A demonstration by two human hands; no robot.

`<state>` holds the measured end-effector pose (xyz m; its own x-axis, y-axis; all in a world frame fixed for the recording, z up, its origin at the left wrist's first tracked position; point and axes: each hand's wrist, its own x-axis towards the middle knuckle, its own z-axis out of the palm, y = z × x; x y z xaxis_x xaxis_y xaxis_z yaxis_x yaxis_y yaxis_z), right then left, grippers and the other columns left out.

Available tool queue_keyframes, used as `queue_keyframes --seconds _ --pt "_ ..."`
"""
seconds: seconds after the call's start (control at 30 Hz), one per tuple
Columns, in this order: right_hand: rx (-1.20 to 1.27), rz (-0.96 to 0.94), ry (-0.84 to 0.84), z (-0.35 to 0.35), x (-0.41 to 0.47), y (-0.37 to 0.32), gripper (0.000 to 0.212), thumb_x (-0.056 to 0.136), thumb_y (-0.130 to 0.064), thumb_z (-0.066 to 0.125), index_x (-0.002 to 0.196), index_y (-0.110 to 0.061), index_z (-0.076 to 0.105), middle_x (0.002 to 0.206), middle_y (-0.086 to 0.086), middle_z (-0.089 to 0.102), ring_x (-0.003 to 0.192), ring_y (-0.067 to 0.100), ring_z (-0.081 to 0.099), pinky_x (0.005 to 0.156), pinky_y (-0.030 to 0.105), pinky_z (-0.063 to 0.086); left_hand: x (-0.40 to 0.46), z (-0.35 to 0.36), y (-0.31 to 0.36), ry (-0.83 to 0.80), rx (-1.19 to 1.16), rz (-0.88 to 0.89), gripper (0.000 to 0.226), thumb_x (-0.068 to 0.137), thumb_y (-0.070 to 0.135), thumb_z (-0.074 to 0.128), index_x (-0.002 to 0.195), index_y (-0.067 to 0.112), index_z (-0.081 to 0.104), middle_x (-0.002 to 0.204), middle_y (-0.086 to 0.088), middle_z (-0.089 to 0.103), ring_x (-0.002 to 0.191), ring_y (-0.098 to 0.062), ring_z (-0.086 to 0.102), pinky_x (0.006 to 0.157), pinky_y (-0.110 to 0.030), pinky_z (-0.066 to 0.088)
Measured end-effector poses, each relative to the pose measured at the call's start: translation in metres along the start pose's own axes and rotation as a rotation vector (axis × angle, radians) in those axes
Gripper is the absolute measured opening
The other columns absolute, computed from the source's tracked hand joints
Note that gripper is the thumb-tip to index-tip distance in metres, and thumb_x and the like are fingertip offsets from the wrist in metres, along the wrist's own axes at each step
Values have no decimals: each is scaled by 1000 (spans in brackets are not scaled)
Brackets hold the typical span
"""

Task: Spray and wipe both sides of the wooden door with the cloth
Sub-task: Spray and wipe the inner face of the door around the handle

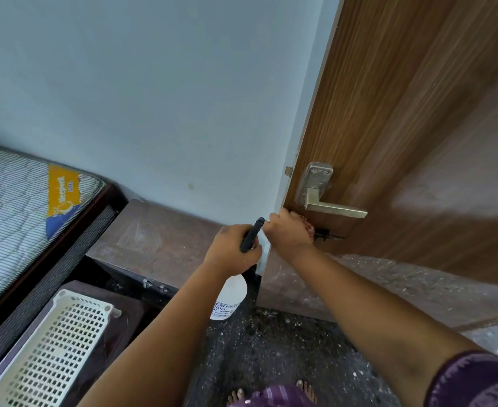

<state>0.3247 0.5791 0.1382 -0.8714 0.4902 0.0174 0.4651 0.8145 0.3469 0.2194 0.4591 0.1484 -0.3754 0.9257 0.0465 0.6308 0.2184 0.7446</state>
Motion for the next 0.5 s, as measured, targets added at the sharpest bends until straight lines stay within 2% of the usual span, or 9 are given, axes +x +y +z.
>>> queue_keyframes --seconds 0.07,0.13,0.2,0.27,0.33,0.43,0.5 --pt "-34 -35 -45 2 6 -5 20 61 -2 78 64 -16 64 66 1 58 68 25 58 57 32 47 1 -1 1 -3 -1 0 37 83 14 66 59 31 43 53 9 46 50 -10 42 52 -20 32" --pt "-2 15 -51 6 -2 3 27 51 -2 82 59 -17 62 62 2 55 63 25 55 51 30 45 1 -3 0 -3 -5 -1 37 82 12 66 59 30 43 53 8 46 50 -10 42 53 -21 32" --pt "62 121 -88 11 -20 19 24 62 -6 78 77 -17 64 78 4 58 77 29 57 54 36 52 3 -5 -1 -16 -3 -5 36 82 11 65 60 29 44 54 8 47 52 -10 43 53 -20 33" --pt "165 281 -102 15 -43 43 20 85 -16 64 105 -20 62 103 4 60 99 31 57 65 41 57 4 -3 0 -33 8 -14 34 84 12 65 60 27 45 54 9 47 52 -9 43 53 -20 32" --pt "186 448 -54 23 -67 71 26 94 -25 52 119 -25 60 116 3 60 107 30 55 70 36 57 5 1 1 -56 2 -27 29 84 13 65 63 24 49 56 9 49 54 -10 45 54 -22 34" --pt "232 691 22 32 -98 101 31 93 -31 58 123 -24 59 113 6 60 100 29 53 63 30 47 4 6 7 -85 -16 -27 26 84 13 65 65 24 51 59 7 52 57 -15 49 57 -24 37" --pt "435 955 197 36 -114 110 32 89 -23 63 119 -15 56 109 15 58 99 37 52 65 37 46 6 9 12 -101 -24 -40 31 84 12 64 62 27 49 58 8 51 57 -14 48 56 -24 36"
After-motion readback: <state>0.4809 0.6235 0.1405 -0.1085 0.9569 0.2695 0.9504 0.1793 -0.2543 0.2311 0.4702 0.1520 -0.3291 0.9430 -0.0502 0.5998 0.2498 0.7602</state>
